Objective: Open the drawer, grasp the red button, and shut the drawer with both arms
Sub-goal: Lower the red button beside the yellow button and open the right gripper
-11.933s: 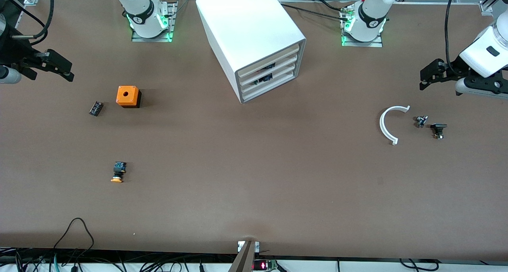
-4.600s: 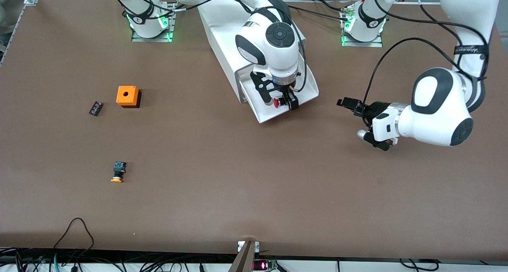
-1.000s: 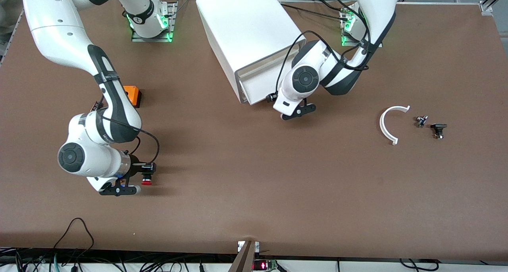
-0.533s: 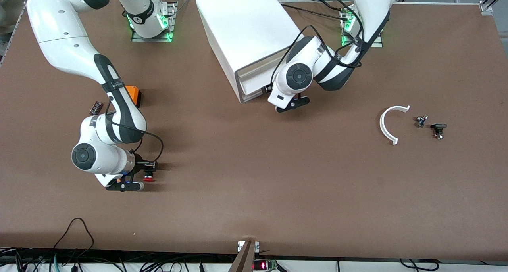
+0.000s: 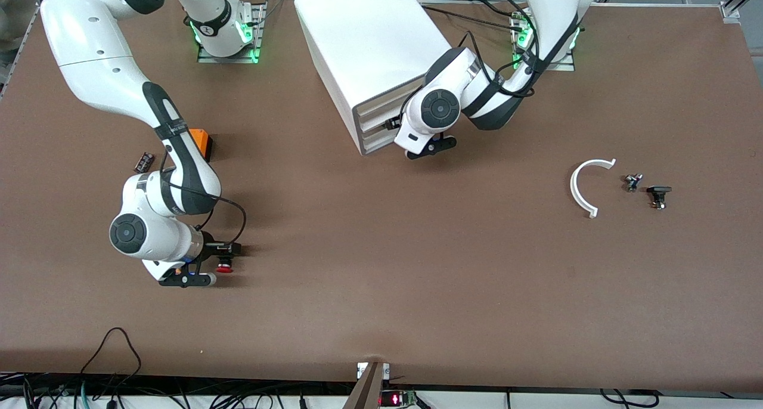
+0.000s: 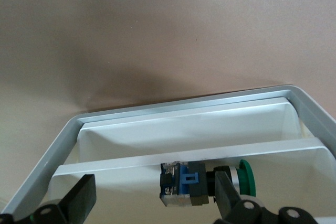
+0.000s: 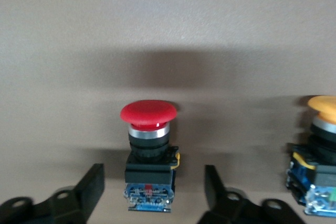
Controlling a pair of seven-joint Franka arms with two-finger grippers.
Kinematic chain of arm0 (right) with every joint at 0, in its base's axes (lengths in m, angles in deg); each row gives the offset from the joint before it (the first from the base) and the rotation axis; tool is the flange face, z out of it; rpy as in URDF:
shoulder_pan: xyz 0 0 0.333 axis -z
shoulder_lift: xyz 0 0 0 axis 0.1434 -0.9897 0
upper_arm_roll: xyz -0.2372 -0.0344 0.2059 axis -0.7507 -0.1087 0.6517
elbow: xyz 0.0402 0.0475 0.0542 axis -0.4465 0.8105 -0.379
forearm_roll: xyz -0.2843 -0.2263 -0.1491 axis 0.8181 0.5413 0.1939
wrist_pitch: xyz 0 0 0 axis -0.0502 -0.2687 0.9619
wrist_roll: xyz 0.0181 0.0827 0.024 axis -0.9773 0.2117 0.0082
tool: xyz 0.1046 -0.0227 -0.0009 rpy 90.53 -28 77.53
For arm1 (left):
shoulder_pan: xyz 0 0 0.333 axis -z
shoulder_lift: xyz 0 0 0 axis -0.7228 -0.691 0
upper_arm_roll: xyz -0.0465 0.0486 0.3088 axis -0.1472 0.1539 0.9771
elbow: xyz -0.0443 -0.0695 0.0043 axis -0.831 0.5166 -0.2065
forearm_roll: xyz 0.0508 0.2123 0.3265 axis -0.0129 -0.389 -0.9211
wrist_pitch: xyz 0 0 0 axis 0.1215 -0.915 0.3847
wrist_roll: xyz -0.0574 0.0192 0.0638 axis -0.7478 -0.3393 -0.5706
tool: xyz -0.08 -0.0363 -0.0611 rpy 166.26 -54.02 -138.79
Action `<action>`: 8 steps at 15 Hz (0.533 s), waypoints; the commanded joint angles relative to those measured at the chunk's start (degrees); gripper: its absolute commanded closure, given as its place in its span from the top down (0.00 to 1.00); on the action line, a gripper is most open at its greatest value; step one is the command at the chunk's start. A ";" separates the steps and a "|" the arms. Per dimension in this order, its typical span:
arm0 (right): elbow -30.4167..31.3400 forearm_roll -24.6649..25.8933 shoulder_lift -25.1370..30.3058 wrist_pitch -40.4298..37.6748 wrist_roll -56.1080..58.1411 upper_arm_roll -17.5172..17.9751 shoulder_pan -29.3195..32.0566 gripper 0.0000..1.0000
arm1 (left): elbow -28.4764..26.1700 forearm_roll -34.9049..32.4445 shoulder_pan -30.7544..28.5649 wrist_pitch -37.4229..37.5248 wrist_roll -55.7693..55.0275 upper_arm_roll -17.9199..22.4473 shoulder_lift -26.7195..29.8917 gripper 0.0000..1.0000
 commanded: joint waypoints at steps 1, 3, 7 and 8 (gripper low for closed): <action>-0.06 1.24 2.06 -0.78 0.95 0.48 1.99 0.99 | -0.48 1.45 0.01 0.92 0.01 -0.51 0.74 1.00; 0.73 1.33 4.34 -3.15 0.87 0.40 2.78 0.99 | -0.48 1.45 0.01 1.01 0.01 -0.59 0.74 1.00; 3.18 1.33 11.27 -7.63 3.32 -2.15 2.88 0.99 | -0.14 1.45 -0.08 1.01 0.01 -0.60 0.74 1.00; 4.67 1.33 13.82 -8.95 3.42 -2.50 2.88 0.99 | 0.13 1.45 -0.25 1.10 0.01 -0.60 0.92 1.00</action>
